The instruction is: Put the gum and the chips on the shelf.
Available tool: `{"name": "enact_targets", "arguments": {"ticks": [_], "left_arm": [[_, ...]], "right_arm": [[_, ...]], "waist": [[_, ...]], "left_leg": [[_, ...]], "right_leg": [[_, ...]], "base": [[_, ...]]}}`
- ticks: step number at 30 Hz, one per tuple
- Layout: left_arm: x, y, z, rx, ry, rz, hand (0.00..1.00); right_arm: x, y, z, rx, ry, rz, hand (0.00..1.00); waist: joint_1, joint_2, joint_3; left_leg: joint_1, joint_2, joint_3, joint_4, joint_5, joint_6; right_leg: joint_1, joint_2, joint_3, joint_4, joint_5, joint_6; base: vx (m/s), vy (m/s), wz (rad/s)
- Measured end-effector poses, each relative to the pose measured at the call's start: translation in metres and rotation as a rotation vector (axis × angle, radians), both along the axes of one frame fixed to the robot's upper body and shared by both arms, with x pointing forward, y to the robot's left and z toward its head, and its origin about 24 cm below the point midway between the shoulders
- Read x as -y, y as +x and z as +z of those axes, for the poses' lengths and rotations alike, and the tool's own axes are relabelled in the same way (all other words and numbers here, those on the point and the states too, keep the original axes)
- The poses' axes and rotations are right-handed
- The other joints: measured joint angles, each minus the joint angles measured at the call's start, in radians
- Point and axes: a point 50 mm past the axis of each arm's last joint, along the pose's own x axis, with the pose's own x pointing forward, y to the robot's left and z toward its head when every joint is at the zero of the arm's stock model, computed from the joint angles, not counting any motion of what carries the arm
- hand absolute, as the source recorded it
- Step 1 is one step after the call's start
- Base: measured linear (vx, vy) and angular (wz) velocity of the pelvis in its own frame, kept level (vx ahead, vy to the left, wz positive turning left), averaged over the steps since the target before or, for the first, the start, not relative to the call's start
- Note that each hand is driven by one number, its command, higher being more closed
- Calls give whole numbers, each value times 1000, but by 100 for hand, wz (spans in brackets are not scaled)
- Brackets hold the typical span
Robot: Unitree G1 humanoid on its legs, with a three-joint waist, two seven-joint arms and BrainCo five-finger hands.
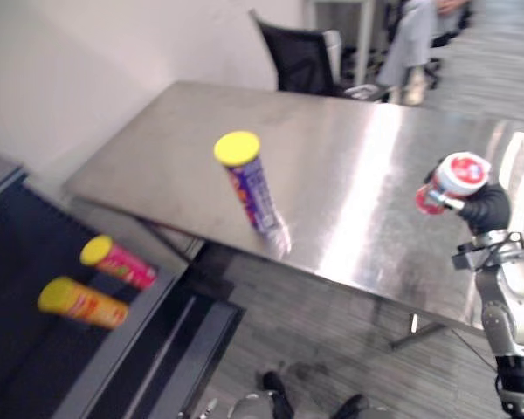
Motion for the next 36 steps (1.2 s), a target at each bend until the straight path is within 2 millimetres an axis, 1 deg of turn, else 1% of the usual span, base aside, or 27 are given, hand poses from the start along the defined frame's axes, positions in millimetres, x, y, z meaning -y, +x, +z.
{"name": "enact_targets", "arguments": {"ticks": [1,2,4,5,6,7,8,9,10,12,14,15,17,18,20,21,25,26,28,29,30,31,33,34,35,36], "left_arm": [[4,-6,-1,-15,-11,6,0],[5,-11,-2,-23,-16,7,0],[6,-9,-2,-16,-15,-15,0],[8,-7,-2,-6,-22,-40,0],[9,-5,-2,-1,-24,-57,0],[9,-5,-1,1,-21,-69,0],[8,-3,-1,7,-13,-83,0],[5,-2,0,10,-4,-97,0],[3,-2,0,10,2,-101,0],[-2,-5,0,-7,14,-107,0],[-5,-10,0,-30,23,-104,0],[-7,-17,-1,-50,27,-98,0],[-8,-22,-1,-65,28,-87,0],[-11,-24,0,-69,33,-80,0],[-15,-23,1,-68,43,-75,0],[-17,-24,1,-65,46,-60,0],[-17,-24,1,-46,29,-7,0],[-15,-23,1,-31,19,26,0],[-11,-23,1,-9,6,70,0],[-7,-22,0,2,-6,95,0],[-4,-21,0,9,-8,101,0],[-3,-20,0,12,-3,108,0],[-8,-18,3,29,45,203,0],[-10,-18,4,29,63,222,0],[-15,-17,6,33,94,261,0],[-17,-18,7,26,113,298,0]], "right_arm": [[1,-1,-2,-7,0,-2,100],[3,-3,-7,-25,0,-10,100],[5,-6,-11,-40,6,-24,100],[8,-8,-14,-47,27,-48,100],[10,-9,-17,-49,48,-70,100],[10,-9,-17,-48,56,-79,100],[11,-10,-18,-49,62,-89,100],[11,-11,-21,-56,73,-99,100],[11,-12,-23,-60,82,-103,100],[6,-12,-29,-67,100,-101,100],[4,-15,-36,-89,109,-103,100],[5,-18,-42,-113,109,-108,100],[6,-21,-46,-131,108,-115,100],[6,-23,-48,-138,107,-115,100],[6,-23,-48,-139,100,-113,100],[3,-22,-48,-141,81,-100,100],[-4,-20,-48,-143,59,-43,100],[-7,-19,-47,-136,49,-16,100],[-14,-13,-42,-117,36,30,100],[-21,-10,-39,-108,25,70,100],[-28,-8,-39,-106,14,111,100],[-33,-6,-39,-110,9,134,100],[-48,-4,-45,-142,-10,223,100],[-52,-4,-47,-150,-15,245,100],[-61,-4,-50,-165,-24,289,100],[-66,-6,-54,-179,-23,315,100]], "waist": [[-11,4,-2],[-14,8,-5],[-18,15,-9],[-26,23,-14],[-34,29,-17],[-38,32,-19],[-38,35,-22],[-38,24,-23],[-35,15,-24],[-30,-7,-25],[-26,-18,-29],[-19,-20,-32],[-14,-19,-41],[-12,-22,-48],[-9,-31,-58],[-7,-32,-70],[-5,-22,-82],[-4,-17,-84],[3,-15,-85],[13,-15,-85],[22,-18,-83],[24,-20,-82],[45,-31,-77],[50,-34,-75],[57,-39,-72],[61,-32,-67]], "left_leg": [[44,-3,9,-12,-10,-24],[111,-5,4,-70,-8,-47],[162,-11,-2,-137,-10,-84],[200,-15,-3,-194,0,-108],[228,-25,-5,-261,-6,-134],[239,-32,-8,-293,-10,-139],[240,-44,-7,-330,-27,-162],[238,-60,-13,-350,-44,-173],[238,-70,-14,-357,-51,-174],[237,-105,-25,-376,-101,-172],[235,-122,-30,-378,-110,-156],[234,-127,-27,-376,-132,-146],[236,-127,-24,-375,-137,-140],[235,-126,-22,-373,-139,-137],[226,-121,-15,-356,-147,-136],[211,-110,-10,-336,-156,-142],[199,-87,-4,-306,-152,-151],[198,-82,-4,-305,-152,-151],[199,-80,-4,-305,-152,-151],[201,-82,-6,-305,-152,-151],[203,-87,-13,-302,-153,-151],[204,-90,-21,-298,-153,-151],[206,-102,-65,-281,-155,-146],[206,-104,-72,-277,-158,-142],[200,-109,-110,-266,-166,-130],[194,-110,-160,-252,-181,-113]], "right_leg": [[-1,-2,-30,0,-1,-2],[-13,0,-75,10,-2,-4],[-35,-1,-117,32,-7,-11],[-48,-7,-157,64,-15,-23],[-61,-24,-190,112,-24,-37],[-69,-36,-202,137,-28,-45],[-81,-67,-224,189,-33,-53],[-85,-102,-243,230,-34,-53],[-86,-118,-249,243,-34,-53],[-87,-160,-260,271,-27,-46],[-86,-169,-257,257,6,-41],[-80,-161,-235,226,38,-32],[-77,-150,-215,204,55,-7],[-77,-140,-199,194,59,-2],[-79,-125,-190,171,62,-6],[-87,-110,-187,157,71,-21],[-92,-92,-185,144,69,-32],[-92,-87,-185,144,69,-32],[-91,-86,-186,144,69,-32],[-89,-91,-186,147,69,-32],[-81,-103,-190,154,70,-30],[-73,-110,-194,159,72,-27],[-48,-147,-195,190,85,-10],[-40,-156,-194,198,88,-5],[-34,-168,-161,221,102,-2],[-42,-173,-36,251,136,-31]], "base": [[-86,-107,120],[-119,-33,109],[-127,43,85],[-161,162,88],[-168,199,85],[-182,239,72],[-193,220,63],[-200,203,56],[-193,164,48],[-193,149,28],[-176,115,4],[-151,89,-5],[-140,116,-6],[-81,128,-7],[1,84,-9],[57,50,-9],[113,35,-5],[113,20,-1],[97,16,-1],[65,15,9],[64,17,18],[62,18,37],[54,28,48],[42,49,60],[45,71,82],[48,139,102]]}}
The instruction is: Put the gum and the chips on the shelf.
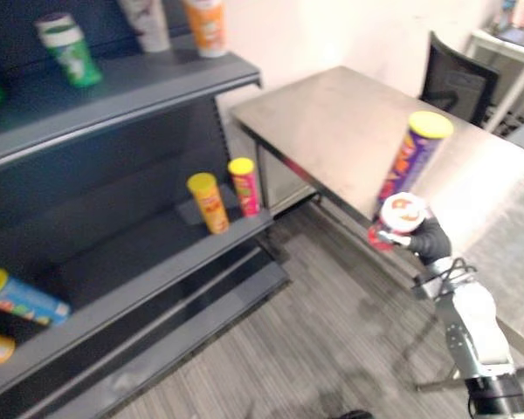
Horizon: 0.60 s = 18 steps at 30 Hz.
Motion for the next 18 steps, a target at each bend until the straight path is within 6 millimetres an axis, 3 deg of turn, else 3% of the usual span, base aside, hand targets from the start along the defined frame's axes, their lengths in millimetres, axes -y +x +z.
{"name": "enact_targets", "arguments": {"ticks": [1,2,3,5,7,9,13,15,18], "left_arm": [[-1,0,1,-2,9,3,0],[-2,1,2,-4,20,0,0],[-8,7,4,-15,47,-31,0],[-14,11,3,-38,54,-57,0],[-18,7,3,-64,56,-68,0],[-23,7,4,-71,60,-83,0],[-16,-2,0,-89,9,-94,0],[-3,-3,-4,-84,-43,-130,0],[6,2,-6,-71,-71,-185,0]], "right_arm": [[-1,-2,-3,-10,10,2,100],[-3,-6,-11,-36,41,-9,100],[-7,-9,-18,-64,77,-20,100],[-12,-12,-23,-86,78,-12,100],[-13,-12,-24,-87,77,-13,100],[-15,-11,-22,-76,77,2,100],[-25,-2,-7,-19,78,63,100],[-23,-2,-7,-20,102,62,100],[-22,-2,-8,-27,108,63,100]], "waist": [[-3,1,1],[-13,13,4],[-17,0,5],[-19,-12,14],[-19,-23,26],[-18,-42,28],[10,-14,43],[5,-1,49],[-18,-3,50]], "left_leg": [[-3,-2,-33,8,-4,5],[-16,10,-131,28,-23,22],[-56,22,-222,56,-32,23],[-96,14,-322,83,-31,25],[-108,-17,-406,111,-32,23],[-136,-33,-435,152,-42,7],[-172,18,-446,185,-56,-28],[-164,40,-458,167,-50,-50],[-161,50,-476,135,-27,-68]], "right_leg": [[-13,-3,91,26,18,-26],[-74,18,311,86,16,-20],[-101,116,528,45,-83,74],[-122,219,711,-32,-120,80],[-122,253,800,-86,-105,103],[-118,255,810,-163,-52,149],[-73,314,801,-269,-45,144],[-46,336,780,-296,-40,138],[-46,345,757,-303,-40,138]], "base": [[44,138,145],[81,47,181],[76,-53,190],[63,-71,167],[47,-46,160],[27,-74,130],[46,-151,17],[-9,-127,9],[-3,-85,18]]}}
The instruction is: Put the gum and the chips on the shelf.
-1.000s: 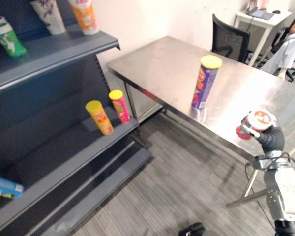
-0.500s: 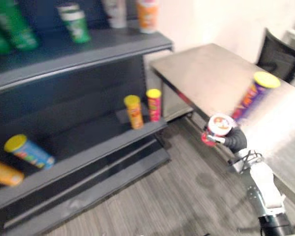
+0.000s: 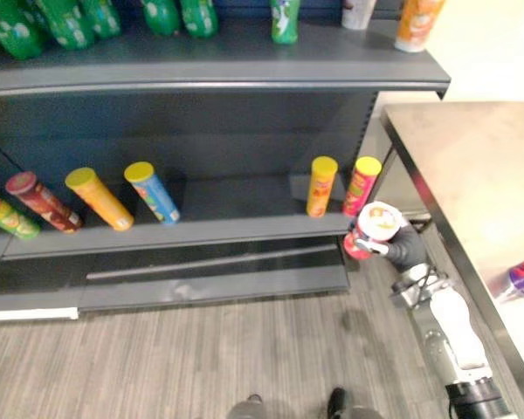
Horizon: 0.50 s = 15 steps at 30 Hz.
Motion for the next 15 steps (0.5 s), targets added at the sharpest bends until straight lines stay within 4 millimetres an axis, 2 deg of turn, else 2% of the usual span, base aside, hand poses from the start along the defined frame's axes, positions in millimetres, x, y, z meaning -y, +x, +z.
{"name": "enact_targets", "arguments": {"ticks": [5,9,15], "left_arm": [[2,2,0,1,-4,-28,0],[2,4,0,-4,-2,-65,0],[0,9,1,2,4,-84,0]], "right_arm": [[2,-5,-9,-31,-4,4,100],[4,-7,-16,-62,-7,1,100],[6,-10,-25,-96,-10,-3,100]], "waist": [[-2,0,0],[-17,0,0],[-28,4,-2]], "left_leg": [[33,-3,1,-57,30,-7],[47,-10,-1,-94,52,-9],[42,-10,-4,-87,56,-9]], "right_leg": [[19,-1,-4,-11,3,-3],[24,-8,-12,-18,4,-2],[32,-8,-26,-24,3,-3]], "base": [[-5,-20,3],[-8,1,6],[7,-4,8]]}}
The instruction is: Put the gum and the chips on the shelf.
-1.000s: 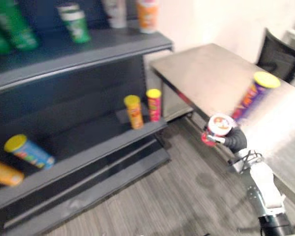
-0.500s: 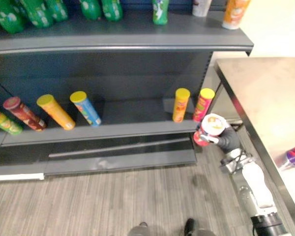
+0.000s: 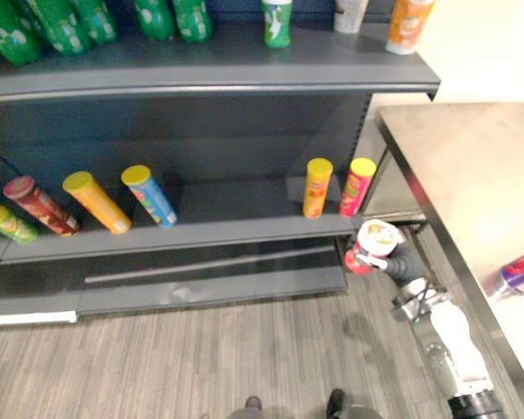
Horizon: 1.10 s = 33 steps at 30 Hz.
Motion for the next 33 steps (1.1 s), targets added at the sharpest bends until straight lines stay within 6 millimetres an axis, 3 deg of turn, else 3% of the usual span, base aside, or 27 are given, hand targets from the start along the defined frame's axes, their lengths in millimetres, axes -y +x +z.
{"name": "enact_targets", "arguments": {"ticks": [4,6,8,9,13,15,16,17,23,24,27,30,32,33], "left_arm": [[0,4,0,12,-5,9,0],[5,-3,-3,-15,-24,22,0],[7,-6,-3,-25,-28,11,0],[8,-5,-3,-24,-29,4,0],[8,-7,-3,-24,-34,20,0],[13,-11,-5,-28,-53,50,0],[18,-15,-6,-38,-66,57,0],[19,-16,-6,-42,-68,59,0],[3,-19,-3,-56,-18,21,0],[1,-18,-2,-55,-11,14,0],[4,-8,-2,-38,-14,-33,0],[0,-4,0,-28,6,-68,0],[-4,1,2,-14,20,-72,0],[-9,6,4,5,35,-70,0]], "right_arm": [[-1,-2,-3,-12,-4,6,100],[-1,-3,-4,-13,-11,6,100],[0,-3,-4,-12,-13,4,100],[-1,-3,-3,-3,-19,3,100],[-1,-3,-4,-2,-23,4,100],[1,-3,-3,2,-36,4,100],[4,-4,-3,2,-49,3,100],[4,-4,-5,-4,-49,2,100],[-3,-16,-27,-92,-30,22,100],[-1,-17,-28,-98,-29,15,100],[4,-22,-34,-122,-29,-16,100],[3,-19,-30,-97,-22,-14,100],[-2,-13,-25,-68,-8,-4,100],[-4,-7,-20,-38,-3,0,100]], "waist": [[4,3,3],[4,27,19],[4,14,28],[4,14,29],[3,15,31],[4,32,26],[2,55,21],[4,57,19],[7,-35,-38],[6,-33,-38],[4,-5,-40],[4,-7,-39],[3,-10,-34],[3,-13,-32]], "left_leg": [[-101,12,51,192,-9,-7],[-116,34,94,317,-2,-9],[-119,24,98,337,38,-6],[-122,31,119,324,25,16],[-133,64,117,190,32,-9],[-113,82,120,115,48,-7],[-94,92,120,91,44,-4],[-90,91,121,92,72,-12],[-80,-53,203,84,16,54],[-80,-64,204,83,11,60],[-43,-84,208,37,7,76],[30,-71,219,-2,12,102],[48,-48,228,-4,5,109],[51,-28,228,-4,6,108]], "right_leg": [[6,-1,-14,-1,-13,-19],[64,0,-29,-1,-29,-33],[89,-20,-37,1,-48,-32],[92,-31,-37,3,-53,-34],[84,-50,-34,17,-57,-30],[87,-53,-29,44,-72,-5],[89,-47,-23,63,-84,20],[91,-51,-12,71,-89,33],[103,-188,30,0,-25,110],[102,-199,31,6,-20,107],[30,-226,33,153,20,51],[-50,-237,34,356,78,-27],[-75,-216,30,391,21,-29],[-86,-178,21,375,-15,-10]], "base": [[-15,-18,18],[-49,-53,17],[-64,-30,20],[-63,-34,17],[-13,52,0],[93,249,-10],[125,331,-15],[119,316,-26],[169,241,-12],[179,265,0],[152,179,0],[233,144,-13],[171,4,-11],[110,-43,-6]]}}
